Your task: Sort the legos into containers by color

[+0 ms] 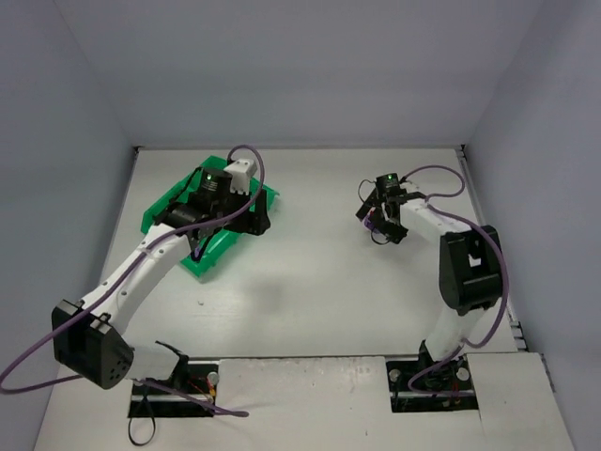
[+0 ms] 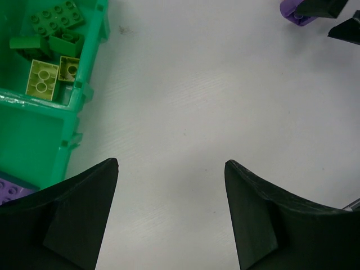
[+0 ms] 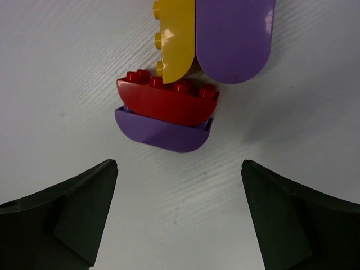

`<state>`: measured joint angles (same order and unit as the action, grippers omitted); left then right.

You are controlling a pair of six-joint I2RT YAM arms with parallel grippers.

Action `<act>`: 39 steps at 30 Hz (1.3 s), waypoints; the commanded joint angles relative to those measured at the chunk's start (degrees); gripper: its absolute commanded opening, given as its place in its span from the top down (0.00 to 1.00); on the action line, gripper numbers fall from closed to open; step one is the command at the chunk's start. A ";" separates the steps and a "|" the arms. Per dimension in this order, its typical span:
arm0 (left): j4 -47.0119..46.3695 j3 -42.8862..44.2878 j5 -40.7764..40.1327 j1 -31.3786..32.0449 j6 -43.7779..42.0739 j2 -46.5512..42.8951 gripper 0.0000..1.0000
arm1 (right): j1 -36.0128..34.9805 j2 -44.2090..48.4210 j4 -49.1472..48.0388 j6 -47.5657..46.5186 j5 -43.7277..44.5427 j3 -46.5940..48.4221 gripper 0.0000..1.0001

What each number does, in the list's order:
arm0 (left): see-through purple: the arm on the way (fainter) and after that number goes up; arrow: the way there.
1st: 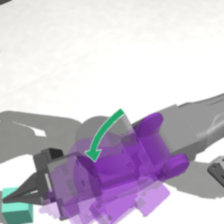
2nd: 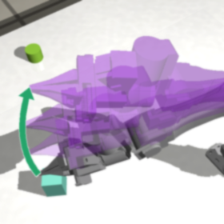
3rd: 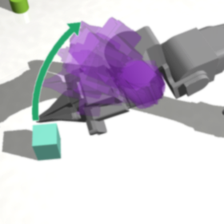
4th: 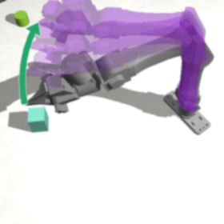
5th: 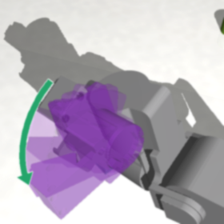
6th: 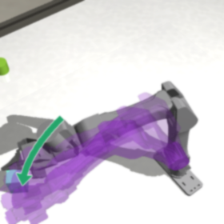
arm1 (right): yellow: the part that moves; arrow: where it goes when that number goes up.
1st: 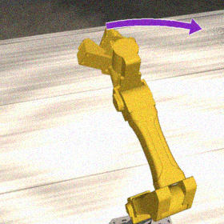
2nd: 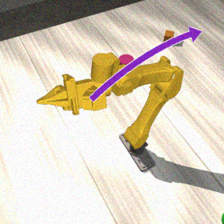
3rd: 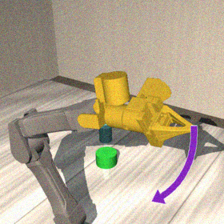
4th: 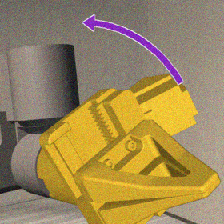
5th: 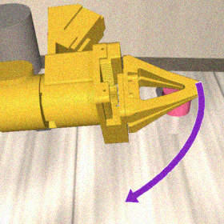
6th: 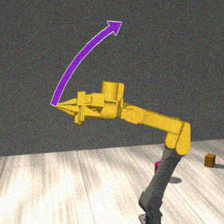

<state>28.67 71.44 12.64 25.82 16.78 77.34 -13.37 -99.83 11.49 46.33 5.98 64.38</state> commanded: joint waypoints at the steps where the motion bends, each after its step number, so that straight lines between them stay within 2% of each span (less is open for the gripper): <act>1: -0.98 -1.47 0.54 0.19 1.59 -4.56 0.30 | -0.43 -3.86 1.96 6.13 4.92 4.61 0.11; 12: 0.25 -8.33 0.19 0.10 2.03 -12.21 0.30 | -1.31 -14.24 6.53 9.92 9.75 14.45 0.14; 16: 0.86 -8.51 0.36 0.19 1.68 -12.83 0.30 | -1.75 -16.01 7.32 9.92 10.01 15.25 0.19; 19: 1.22 -8.34 0.01 0.19 1.07 -13.00 0.30 | -2.71 -15.92 7.32 8.79 10.89 14.29 0.33; 20: 1.48 -8.25 -0.07 0.10 0.81 -13.09 0.30 | -3.15 -15.92 7.32 7.82 10.98 14.11 0.46; 22: 1.83 -7.81 -0.43 0.19 0.28 -12.92 0.30 | -5.00 -15.66 7.24 3.00 10.81 14.19 0.63; 23: 1.83 -7.63 -0.43 0.19 0.01 -12.92 0.30 | -5.96 -15.40 6.89 0.63 10.81 14.19 0.79; 25: 2.01 -6.93 0.01 0.19 -0.78 -12.65 0.30 | -9.21 -13.56 4.43 -8.76 10.11 12.63 0.99; 27: 2.27 -6.32 0.27 0.10 -1.39 -12.39 0.30 | -11.76 -10.05 0.48 -15.88 8.36 10.69 1.00; 28: 2.79 -6.05 0.45 0.10 -2.09 -12.22 0.30 | -14.38 -8.64 -1.10 -23.66 7.30 9.29 1.00; 29: 2.97 -5.61 0.63 0.02 -2.53 -12.04 0.30 | -15.71 -6.97 -4.25 -27.48 6.34 6.14 1.00; 31: 3.94 -5.17 1.06 0.10 -3.67 -11.95 0.30 | -17.74 -2.05 -6.99 -39.05 -1.21 2.87 0.99; 33: 4.20 -5.08 1.76 0.02 -4.99 -12.13 0.30 | -19.50 1.37 -7.71 -44.80 -8.12 -0.30 0.87; 34: 4.38 -5.17 2.12 0.02 -5.35 -12.21 0.30 | -19.94 1.92 -7.62 -49.01 -9.39 -1.00 0.74; 39: 5.00 -6.66 4.13 -0.25 -5.44 -12.92 0.30 | -21.08 2.98 -6.13 -57.65 -15.37 -3.73 0.45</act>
<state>34.17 62.89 14.46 25.82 12.78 65.91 -34.81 -99.00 6.55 -0.10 -3.84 61.06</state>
